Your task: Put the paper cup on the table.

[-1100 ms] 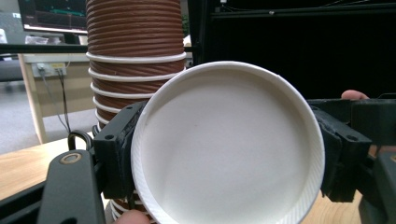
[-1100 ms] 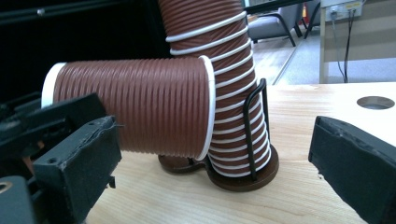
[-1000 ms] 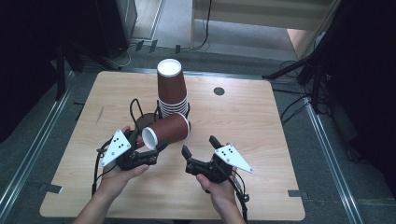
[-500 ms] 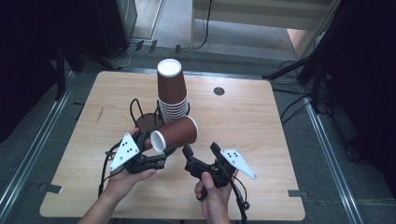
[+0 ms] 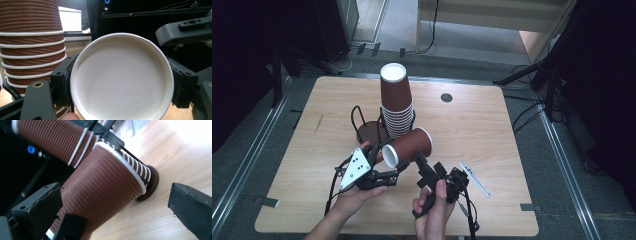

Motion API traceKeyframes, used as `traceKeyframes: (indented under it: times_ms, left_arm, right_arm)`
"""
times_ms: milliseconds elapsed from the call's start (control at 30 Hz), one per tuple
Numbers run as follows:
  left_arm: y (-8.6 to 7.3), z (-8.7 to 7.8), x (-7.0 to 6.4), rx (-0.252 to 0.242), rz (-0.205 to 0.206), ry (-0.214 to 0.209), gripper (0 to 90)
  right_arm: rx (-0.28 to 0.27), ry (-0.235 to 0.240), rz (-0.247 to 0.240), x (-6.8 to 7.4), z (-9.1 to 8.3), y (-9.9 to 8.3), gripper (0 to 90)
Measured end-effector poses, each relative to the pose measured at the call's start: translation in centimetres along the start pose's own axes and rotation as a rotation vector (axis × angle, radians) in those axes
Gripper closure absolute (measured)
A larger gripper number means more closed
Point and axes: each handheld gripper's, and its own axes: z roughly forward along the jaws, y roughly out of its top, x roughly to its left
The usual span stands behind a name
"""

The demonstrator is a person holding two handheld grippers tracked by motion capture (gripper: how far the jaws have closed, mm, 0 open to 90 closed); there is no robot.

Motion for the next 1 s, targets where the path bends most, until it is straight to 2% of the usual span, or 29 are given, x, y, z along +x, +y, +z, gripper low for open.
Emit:
traceKeyframes:
  times_ms: [100,233,367,500,767,1000]
  left_arm:
    - [-0.2,0.1,-0.1,-0.002,0.000,-0.001,23.4]
    - [-0.3,0.1,-0.3,-0.001,0.004,-0.003,23.4]
    - [-0.3,0.2,-0.4,-0.004,0.009,-0.007,23.3]
    - [-0.5,0.3,-0.5,-0.002,0.013,-0.010,23.4]
    - [-0.6,0.4,-0.8,-0.001,0.025,-0.022,23.4]
    - [-0.7,0.3,-0.8,-0.001,0.025,-0.022,23.4]
  right_arm:
    - [0.023,0.002,0.122,-0.4,0.3,0.3,0.0]
    - [0.022,-0.013,0.200,-0.3,0.4,0.3,0.0]
    - [0.061,0.018,0.303,-0.2,0.9,0.4,0.0]
    - [0.085,0.041,0.385,-0.1,1.3,0.3,0.0]
    - [0.088,0.044,0.485,-0.6,2.3,0.7,0.0]
    - [0.111,0.047,0.525,-1.3,3.2,0.9,0.0]
